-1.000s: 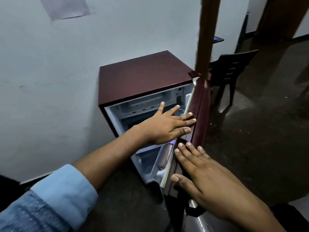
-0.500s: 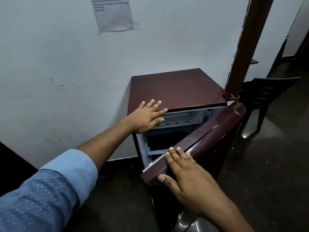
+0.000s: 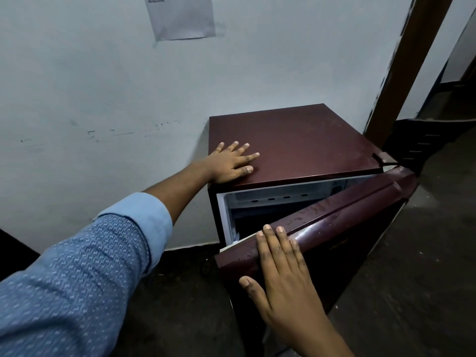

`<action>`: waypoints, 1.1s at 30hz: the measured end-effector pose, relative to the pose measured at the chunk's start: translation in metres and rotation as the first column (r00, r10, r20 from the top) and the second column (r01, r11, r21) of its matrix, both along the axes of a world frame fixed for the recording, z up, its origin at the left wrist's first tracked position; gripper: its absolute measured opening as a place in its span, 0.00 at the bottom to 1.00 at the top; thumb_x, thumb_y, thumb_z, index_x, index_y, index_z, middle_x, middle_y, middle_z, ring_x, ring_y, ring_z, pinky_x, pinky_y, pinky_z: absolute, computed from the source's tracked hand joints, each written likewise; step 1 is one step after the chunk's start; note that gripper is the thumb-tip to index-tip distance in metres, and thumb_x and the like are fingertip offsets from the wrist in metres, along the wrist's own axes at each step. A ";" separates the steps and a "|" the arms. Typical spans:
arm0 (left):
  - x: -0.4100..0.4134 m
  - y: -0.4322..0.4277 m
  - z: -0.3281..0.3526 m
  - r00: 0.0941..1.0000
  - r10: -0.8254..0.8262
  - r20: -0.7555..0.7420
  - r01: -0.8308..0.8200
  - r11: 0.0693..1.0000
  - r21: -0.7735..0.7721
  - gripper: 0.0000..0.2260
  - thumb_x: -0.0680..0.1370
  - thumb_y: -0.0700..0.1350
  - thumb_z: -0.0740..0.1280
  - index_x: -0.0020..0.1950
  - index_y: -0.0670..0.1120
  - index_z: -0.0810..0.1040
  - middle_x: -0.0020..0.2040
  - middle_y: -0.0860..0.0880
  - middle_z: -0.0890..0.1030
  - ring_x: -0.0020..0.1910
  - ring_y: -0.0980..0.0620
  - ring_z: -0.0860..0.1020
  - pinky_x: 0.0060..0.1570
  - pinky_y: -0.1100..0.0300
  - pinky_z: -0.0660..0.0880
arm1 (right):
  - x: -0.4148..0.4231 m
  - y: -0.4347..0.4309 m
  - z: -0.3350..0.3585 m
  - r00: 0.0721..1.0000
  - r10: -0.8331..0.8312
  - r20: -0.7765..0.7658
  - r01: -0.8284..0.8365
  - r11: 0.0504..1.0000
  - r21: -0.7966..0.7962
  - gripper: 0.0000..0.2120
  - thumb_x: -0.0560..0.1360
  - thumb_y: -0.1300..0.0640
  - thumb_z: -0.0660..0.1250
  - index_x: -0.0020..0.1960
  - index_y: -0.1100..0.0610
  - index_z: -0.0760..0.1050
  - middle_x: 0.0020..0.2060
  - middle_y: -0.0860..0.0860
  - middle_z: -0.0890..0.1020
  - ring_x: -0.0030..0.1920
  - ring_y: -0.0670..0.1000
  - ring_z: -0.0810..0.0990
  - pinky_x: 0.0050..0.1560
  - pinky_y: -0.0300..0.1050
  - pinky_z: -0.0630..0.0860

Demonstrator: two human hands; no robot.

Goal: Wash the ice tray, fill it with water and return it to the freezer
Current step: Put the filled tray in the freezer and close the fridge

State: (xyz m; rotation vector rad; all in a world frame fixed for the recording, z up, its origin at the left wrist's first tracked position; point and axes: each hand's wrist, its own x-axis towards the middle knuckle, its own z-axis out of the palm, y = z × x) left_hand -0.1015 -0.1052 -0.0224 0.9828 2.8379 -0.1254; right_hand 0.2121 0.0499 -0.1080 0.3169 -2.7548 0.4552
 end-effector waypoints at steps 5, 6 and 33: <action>-0.005 0.002 -0.023 0.997 -0.010 0.080 0.006 0.999 0.050 0.26 0.88 0.63 0.46 0.87 0.63 0.48 0.89 0.49 0.46 0.88 0.43 0.44 0.83 0.33 0.39 | -0.001 -0.018 -0.039 0.970 -0.073 -0.230 -0.053 0.866 -0.497 0.31 0.85 0.41 0.56 0.82 0.56 0.59 0.83 0.56 0.57 0.83 0.63 0.54 0.81 0.56 0.51; -0.005 0.001 -0.027 0.997 -0.005 0.082 -0.002 0.997 0.078 0.26 0.89 0.63 0.47 0.87 0.63 0.49 0.89 0.49 0.46 0.88 0.43 0.45 0.83 0.34 0.40 | 0.005 -0.023 -0.052 0.956 -0.119 -0.267 -0.071 0.792 -0.607 0.27 0.84 0.42 0.59 0.79 0.53 0.64 0.80 0.55 0.62 0.80 0.63 0.60 0.80 0.55 0.57; -0.015 0.001 -0.026 0.992 0.016 0.127 -0.027 0.996 0.085 0.26 0.88 0.65 0.47 0.86 0.66 0.47 0.89 0.51 0.44 0.88 0.45 0.42 0.83 0.36 0.38 | -0.121 -0.100 -0.155 0.985 -0.045 0.168 0.174 0.242 -0.955 0.32 0.75 0.20 0.53 0.32 0.45 0.74 0.25 0.48 0.75 0.28 0.40 0.72 0.30 0.44 0.64</action>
